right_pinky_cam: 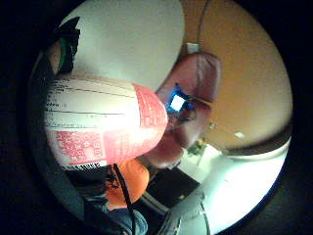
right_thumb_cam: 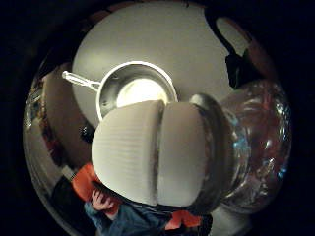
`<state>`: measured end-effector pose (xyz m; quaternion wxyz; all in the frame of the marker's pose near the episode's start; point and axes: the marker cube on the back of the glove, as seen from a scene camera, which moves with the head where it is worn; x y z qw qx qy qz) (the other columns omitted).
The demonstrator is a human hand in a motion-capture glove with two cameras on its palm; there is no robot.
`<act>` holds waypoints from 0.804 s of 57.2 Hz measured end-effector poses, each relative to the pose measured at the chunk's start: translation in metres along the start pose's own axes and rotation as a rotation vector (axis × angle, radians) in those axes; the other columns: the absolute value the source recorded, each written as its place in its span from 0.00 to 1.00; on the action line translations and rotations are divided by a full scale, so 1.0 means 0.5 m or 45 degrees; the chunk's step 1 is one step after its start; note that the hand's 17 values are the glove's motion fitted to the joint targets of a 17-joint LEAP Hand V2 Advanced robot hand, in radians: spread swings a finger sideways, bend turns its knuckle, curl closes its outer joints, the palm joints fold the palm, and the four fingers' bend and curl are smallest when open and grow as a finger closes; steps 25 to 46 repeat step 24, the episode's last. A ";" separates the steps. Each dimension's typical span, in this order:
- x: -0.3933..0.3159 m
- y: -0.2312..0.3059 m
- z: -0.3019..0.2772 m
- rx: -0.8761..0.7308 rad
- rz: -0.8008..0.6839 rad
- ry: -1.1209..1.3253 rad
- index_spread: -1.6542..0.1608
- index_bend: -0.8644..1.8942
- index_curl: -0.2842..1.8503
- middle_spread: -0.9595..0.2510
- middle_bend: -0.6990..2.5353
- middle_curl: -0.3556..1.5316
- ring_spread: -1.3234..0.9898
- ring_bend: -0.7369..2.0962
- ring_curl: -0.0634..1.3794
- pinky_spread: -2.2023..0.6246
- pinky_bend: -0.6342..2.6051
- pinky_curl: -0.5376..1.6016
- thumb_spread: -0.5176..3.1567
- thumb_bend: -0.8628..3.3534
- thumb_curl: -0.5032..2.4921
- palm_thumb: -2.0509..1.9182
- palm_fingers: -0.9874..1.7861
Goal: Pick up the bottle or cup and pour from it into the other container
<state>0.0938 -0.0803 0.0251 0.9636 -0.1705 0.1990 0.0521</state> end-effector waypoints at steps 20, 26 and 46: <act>-0.134 0.014 -0.062 -0.006 0.171 0.755 0.77 0.36 0.31 0.68 0.28 0.44 0.48 0.35 0.33 0.72 0.26 0.42 0.23 0.20 0.41 0.76 0.74; -0.150 0.005 -0.065 -0.010 0.175 0.795 0.77 0.36 0.31 0.68 0.28 0.44 0.47 0.35 0.34 0.72 0.26 0.42 0.24 0.20 0.42 0.76 0.74; -0.150 0.005 -0.065 -0.010 0.175 0.795 0.77 0.36 0.31 0.68 0.28 0.44 0.47 0.35 0.34 0.72 0.26 0.42 0.24 0.20 0.42 0.76 0.74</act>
